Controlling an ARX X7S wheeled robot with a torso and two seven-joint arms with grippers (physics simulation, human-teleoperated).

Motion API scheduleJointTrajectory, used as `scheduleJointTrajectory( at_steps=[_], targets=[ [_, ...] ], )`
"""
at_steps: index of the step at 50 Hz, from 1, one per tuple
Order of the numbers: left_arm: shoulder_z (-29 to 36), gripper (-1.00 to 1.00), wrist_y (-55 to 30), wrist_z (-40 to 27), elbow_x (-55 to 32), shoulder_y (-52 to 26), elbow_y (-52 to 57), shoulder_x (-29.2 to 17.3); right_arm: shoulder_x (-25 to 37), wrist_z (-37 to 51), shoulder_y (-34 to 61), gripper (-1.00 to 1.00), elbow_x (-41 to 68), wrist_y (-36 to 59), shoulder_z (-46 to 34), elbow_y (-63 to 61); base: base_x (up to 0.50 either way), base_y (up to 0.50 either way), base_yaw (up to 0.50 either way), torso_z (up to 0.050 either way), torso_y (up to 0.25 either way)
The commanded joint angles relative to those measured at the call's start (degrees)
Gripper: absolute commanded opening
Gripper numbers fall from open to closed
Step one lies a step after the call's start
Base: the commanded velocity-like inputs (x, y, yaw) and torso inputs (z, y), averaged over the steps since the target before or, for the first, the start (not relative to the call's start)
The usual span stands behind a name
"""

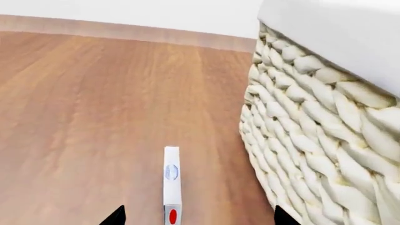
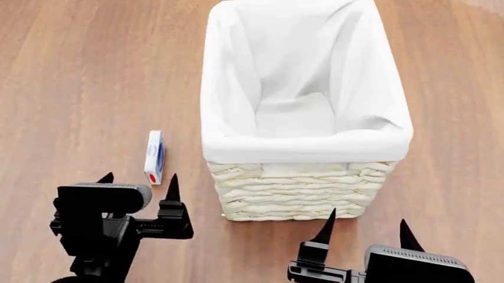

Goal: Pick up the cream cheese box, and put it in the basket.

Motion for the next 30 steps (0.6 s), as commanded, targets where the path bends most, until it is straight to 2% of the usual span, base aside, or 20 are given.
scheduleJointTrajectory(
  at_steps=[1, 4, 19, 30],
  targets=[
    [-0.6, 1.00, -0.3, 2.1, 0.5, -3.4, -3.8, 2.1, -0.8, -1.4, -0.2, 1.00, -0.2, 1.2, 1.6, -1.4, 0.00, 0.00, 0.00, 0.000, 0.000],
    [-0.6, 1.00, 1.1, 2.8, 0.4, -5.3, -7.5, 2.7, -0.8, -1.5, -0.2, 1.00, -0.1, 1.0, 1.6, -1.0, 0.00, 0.00, 0.00, 0.000, 0.000],
    [-0.1, 1.00, 2.2, 3.3, -1.5, -7.8, -13.0, 3.6, -0.4, -1.5, -1.0, 1.00, 0.6, 0.5, 1.6, -1.7, 0.00, 0.00, 0.00, 0.000, 0.000],
    [0.8, 1.00, 5.3, 1.7, 0.0, -11.2, -21.1, 4.2, 0.3, -1.3, -2.4, 1.00, 1.1, 0.4, 1.5, -3.8, 0.00, 0.00, 0.00, 0.000, 0.000]
  ],
)
